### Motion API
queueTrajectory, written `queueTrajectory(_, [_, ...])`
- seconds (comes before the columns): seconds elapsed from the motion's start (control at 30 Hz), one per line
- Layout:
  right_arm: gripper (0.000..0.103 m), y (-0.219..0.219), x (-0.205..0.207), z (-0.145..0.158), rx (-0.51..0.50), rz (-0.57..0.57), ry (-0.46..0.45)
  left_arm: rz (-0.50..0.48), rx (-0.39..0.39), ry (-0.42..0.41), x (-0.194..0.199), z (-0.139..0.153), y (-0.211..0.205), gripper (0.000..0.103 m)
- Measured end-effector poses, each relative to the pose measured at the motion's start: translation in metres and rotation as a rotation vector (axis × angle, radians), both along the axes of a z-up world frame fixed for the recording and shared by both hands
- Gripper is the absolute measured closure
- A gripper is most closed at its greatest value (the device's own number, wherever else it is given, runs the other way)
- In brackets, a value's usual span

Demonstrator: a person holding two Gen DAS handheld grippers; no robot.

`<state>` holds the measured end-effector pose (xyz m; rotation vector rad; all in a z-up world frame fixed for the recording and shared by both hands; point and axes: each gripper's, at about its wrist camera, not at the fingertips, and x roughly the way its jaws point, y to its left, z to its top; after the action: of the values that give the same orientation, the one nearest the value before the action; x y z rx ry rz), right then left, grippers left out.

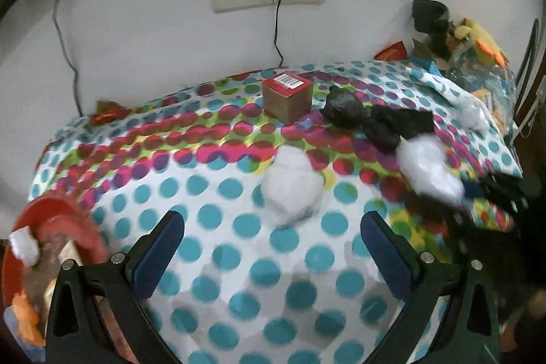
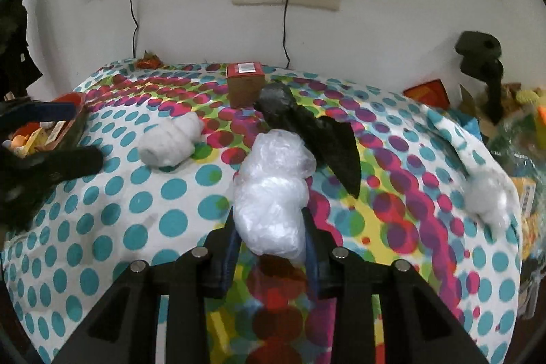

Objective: Organize objects
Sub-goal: 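Grasp another white rolled sock with the left gripper while the right gripper holds the bag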

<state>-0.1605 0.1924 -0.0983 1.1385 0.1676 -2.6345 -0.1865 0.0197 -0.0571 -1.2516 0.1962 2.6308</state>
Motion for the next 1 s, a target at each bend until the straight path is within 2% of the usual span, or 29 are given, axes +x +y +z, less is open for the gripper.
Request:
queueTrajectory(0.07, [0.07, 0.001, 0.001, -0.001, -0.002, -0.012, -0.003, 0.023, -0.027, -0.015, -0.013, -0.007, 0.006, 0.0])
queueTrajectory(0.2, [0.07, 0.001, 0.001, 0.0, 0.003, -0.023, 0.008, 0.021, -0.031, -0.049, -0.034, -0.02, 0.015, 0.002])
queueTrajectory(0.37, [0.07, 0.003, 0.0, 0.0, -0.006, -0.031, 0.006, 0.05, -0.041, -0.05, -0.045, -0.028, 0.016, 0.003])
queueTrajectory(0.53, [0.07, 0.003, -0.001, -0.002, 0.002, -0.034, -0.01, 0.06, -0.041, -0.088, -0.053, -0.039, 0.016, 0.021])
queueTrajectory(0.63, [0.07, 0.004, -0.001, -0.001, -0.002, -0.036, -0.006, 0.062, -0.008, -0.119, -0.057, -0.043, 0.017, 0.041])
queueTrajectory(0.67, [0.07, 0.005, -0.001, -0.001, -0.003, -0.037, -0.006, 0.059, 0.005, -0.13, -0.057, -0.044, 0.018, 0.053])
queueTrajectory(0.7, [0.07, 0.005, -0.001, -0.001, -0.003, -0.038, -0.009, 0.046, 0.039, -0.143, -0.057, -0.044, 0.018, 0.059])
queueTrajectory(0.8, [0.07, 0.005, -0.002, -0.001, -0.008, -0.038, -0.013, 0.056, 0.027, -0.126, -0.054, -0.041, 0.021, 0.068])
queueTrajectory(1.0, [0.07, 0.009, -0.004, -0.003, -0.02, -0.059, -0.023, 0.046, 0.031, -0.118, -0.044, -0.031, 0.021, 0.071])
